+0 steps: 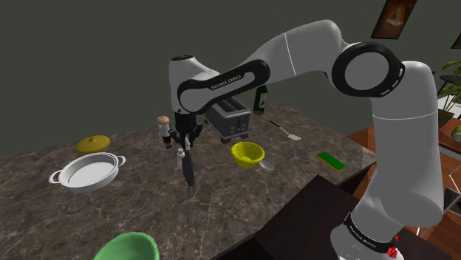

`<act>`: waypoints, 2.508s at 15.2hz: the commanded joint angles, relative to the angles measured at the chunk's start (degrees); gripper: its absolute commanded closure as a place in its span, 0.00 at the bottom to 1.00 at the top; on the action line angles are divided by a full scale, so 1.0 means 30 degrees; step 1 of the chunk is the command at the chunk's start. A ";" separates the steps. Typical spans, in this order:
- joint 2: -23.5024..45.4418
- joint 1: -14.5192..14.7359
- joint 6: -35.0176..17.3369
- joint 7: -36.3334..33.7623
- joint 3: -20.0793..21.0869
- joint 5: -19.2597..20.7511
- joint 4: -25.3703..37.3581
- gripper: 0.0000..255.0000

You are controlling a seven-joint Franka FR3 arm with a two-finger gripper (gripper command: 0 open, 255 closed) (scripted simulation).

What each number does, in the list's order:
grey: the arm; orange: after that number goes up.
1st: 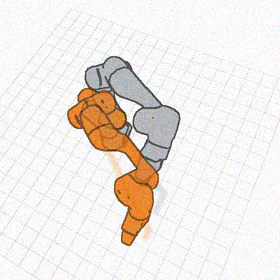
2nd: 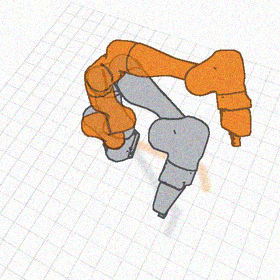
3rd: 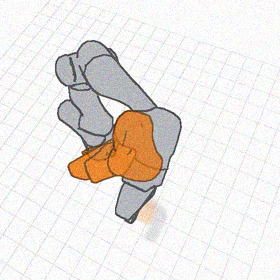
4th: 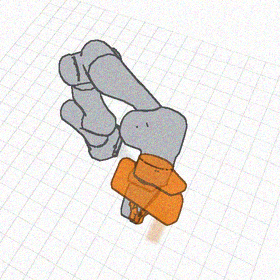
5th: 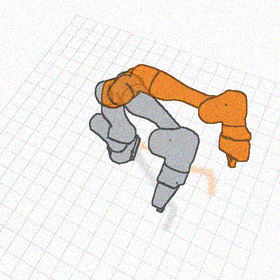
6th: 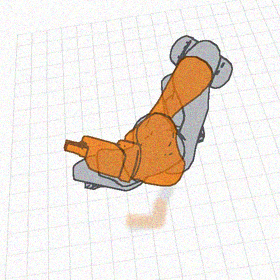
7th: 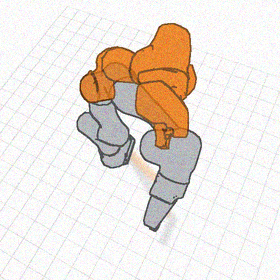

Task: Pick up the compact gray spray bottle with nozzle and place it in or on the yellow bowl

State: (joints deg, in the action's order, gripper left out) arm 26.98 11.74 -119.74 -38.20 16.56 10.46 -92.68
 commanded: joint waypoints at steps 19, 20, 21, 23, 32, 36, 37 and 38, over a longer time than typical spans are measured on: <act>-0.1037 -0.0024 0.3086 0.0367 0.0216 -0.0447 0.2097 1.00; -0.1083 -0.0018 0.3320 0.0388 0.0227 -0.0469 0.2289 1.00; -0.1124 -0.0012 0.3556 0.0409 0.0237 -0.0490 0.2487 1.00; -0.1193 0.0005 0.4034 0.0449 0.0256 -0.0526 0.2901 1.00; -0.1266 0.0147 0.6302 0.0599 0.0318 -0.0606 0.5112 1.00; -0.1155 0.0254 0.7387 0.0652 0.0334 -0.0593 0.6311 1.00; -0.1111 0.0286 0.7668 0.0664 0.0337 -0.0584 0.6637 1.00; -0.1100 0.0296 0.7762 0.0669 0.0338 -0.0582 0.6742 1.00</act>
State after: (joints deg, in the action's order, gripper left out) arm 23.67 12.61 -97.01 -36.26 17.58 8.73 -73.00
